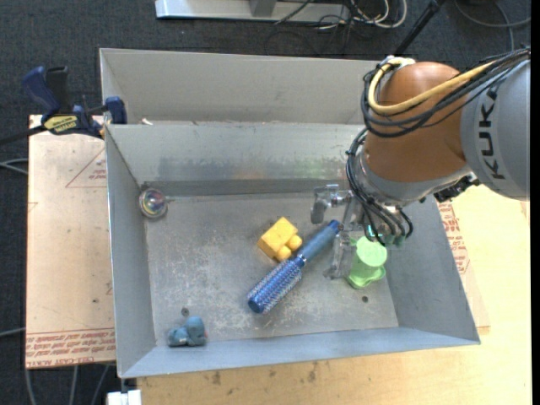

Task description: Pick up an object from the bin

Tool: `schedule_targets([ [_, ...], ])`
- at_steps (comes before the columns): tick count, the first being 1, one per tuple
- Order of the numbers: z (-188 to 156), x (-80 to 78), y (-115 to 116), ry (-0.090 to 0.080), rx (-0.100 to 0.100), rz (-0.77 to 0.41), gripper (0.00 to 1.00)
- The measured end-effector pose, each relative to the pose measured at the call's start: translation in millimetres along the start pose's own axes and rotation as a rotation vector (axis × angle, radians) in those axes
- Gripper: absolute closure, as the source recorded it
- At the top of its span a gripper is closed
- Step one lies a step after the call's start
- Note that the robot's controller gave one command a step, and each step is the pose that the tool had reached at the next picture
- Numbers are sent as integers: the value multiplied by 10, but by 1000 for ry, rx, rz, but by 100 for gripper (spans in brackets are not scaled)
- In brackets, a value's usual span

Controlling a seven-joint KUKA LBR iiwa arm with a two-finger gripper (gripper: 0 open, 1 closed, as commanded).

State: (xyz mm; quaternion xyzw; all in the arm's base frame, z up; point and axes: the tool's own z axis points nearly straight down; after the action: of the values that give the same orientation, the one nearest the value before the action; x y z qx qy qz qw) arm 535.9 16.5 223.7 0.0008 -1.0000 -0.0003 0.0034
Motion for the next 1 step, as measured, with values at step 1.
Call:
schedule_targets([
  [1, 1559, 38, 317, -4, 0, -517, 0],
])
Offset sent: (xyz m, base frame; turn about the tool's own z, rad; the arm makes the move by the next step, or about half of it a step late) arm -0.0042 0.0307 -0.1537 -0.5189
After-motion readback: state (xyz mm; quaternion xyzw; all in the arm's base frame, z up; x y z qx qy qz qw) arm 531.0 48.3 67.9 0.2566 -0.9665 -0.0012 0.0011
